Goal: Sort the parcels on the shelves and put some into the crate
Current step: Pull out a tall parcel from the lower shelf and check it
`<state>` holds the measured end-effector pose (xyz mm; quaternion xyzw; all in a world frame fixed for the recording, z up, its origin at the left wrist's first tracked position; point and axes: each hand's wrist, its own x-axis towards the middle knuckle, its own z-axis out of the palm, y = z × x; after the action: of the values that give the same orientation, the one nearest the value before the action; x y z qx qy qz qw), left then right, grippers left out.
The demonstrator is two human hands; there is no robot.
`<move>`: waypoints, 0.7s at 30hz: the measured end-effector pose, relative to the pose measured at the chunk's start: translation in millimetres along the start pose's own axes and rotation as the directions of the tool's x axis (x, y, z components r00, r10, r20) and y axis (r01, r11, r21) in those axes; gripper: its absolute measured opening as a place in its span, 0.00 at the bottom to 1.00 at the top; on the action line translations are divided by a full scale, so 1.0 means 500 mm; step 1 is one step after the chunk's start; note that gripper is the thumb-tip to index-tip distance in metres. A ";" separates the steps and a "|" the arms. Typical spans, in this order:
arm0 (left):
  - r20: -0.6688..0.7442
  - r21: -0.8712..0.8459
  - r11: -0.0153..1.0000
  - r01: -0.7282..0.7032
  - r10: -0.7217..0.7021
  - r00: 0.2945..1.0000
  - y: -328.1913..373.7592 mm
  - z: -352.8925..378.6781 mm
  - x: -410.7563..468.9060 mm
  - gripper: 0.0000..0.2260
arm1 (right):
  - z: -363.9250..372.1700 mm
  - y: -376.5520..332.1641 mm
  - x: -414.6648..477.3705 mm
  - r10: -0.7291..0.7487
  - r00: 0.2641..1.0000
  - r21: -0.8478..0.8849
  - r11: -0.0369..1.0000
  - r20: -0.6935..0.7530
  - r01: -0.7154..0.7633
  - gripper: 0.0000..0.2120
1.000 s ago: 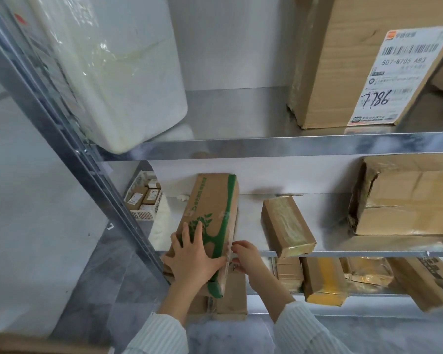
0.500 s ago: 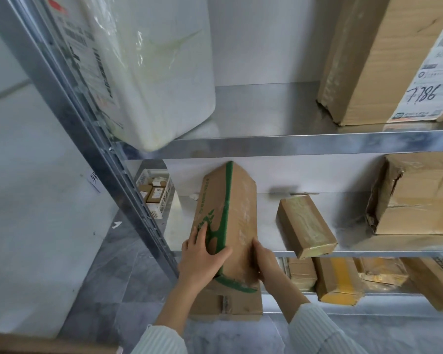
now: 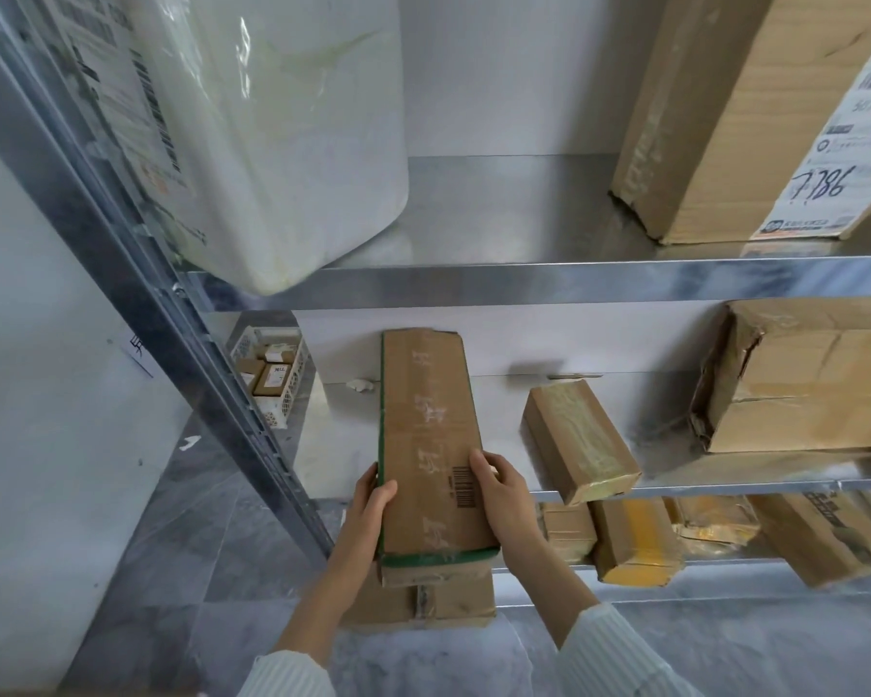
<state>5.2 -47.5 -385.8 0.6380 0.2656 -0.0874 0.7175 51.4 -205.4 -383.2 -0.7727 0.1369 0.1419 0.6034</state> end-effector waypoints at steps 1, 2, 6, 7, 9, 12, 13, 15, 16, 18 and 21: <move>-0.014 -0.014 1.000 0.016 -0.016 1.000 0.001 -0.006 0.007 0.14 | 0.005 0.000 0.000 0.002 1.000 0.014 1.000 0.003 -0.002 0.16; -0.024 -0.022 0.999 0.034 -0.034 0.999 0.001 -0.012 0.014 0.14 | 0.009 0.000 0.000 0.003 1.000 0.034 0.999 0.003 -0.003 0.16; -0.011 -0.030 0.997 0.065 -0.065 0.998 0.004 -0.022 0.024 0.15 | 0.021 0.004 -0.006 0.005 1.000 0.153 0.988 0.013 -0.007 0.17; -0.001 -0.040 0.997 0.062 -0.062 0.998 0.010 -0.021 0.018 0.13 | 0.024 0.006 -0.007 0.011 1.000 0.185 0.983 0.015 -0.014 0.17; 0.012 -0.042 0.997 0.064 -0.063 0.998 0.018 -0.022 0.010 0.10 | 0.030 0.010 -0.005 0.032 0.998 0.243 0.969 0.055 -0.044 0.19; -0.007 -0.002 1.000 0.027 -0.027 1.000 0.021 -0.036 0.006 0.14 | 0.043 0.014 -0.004 0.058 0.980 0.336 0.934 0.188 -0.120 0.23; -0.031 0.035 0.999 -0.009 0.011 0.999 0.022 -0.043 0.006 0.18 | 0.045 0.015 -0.001 0.053 0.976 0.354 0.926 0.211 -0.127 0.25; -0.105 0.149 0.985 -0.090 0.106 0.989 0.029 -0.051 0.004 0.21 | 0.046 0.018 0.004 0.044 0.973 0.366 0.922 0.225 -0.127 0.30; -0.139 0.230 0.965 -0.129 0.164 0.977 0.036 -0.052 0.002 0.21 | 0.047 0.018 0.005 0.037 0.973 0.366 0.923 0.227 -0.121 0.33; -0.174 0.442 0.873 -0.208 0.310 0.935 0.051 -0.046 0.000 0.22 | 0.048 0.018 0.006 0.034 0.972 0.367 0.922 0.231 -0.120 0.37; -0.118 0.799 0.571 -0.188 0.456 0.882 0.081 -0.008 0.001 0.25 | 0.043 0.014 -0.001 0.033 0.974 0.336 0.936 0.224 -0.109 0.28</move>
<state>23.2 -36.5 -351.1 0.9241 0.1899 0.0439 0.3287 47.1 -185.9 -394.4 -0.6293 0.1215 0.2199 0.7354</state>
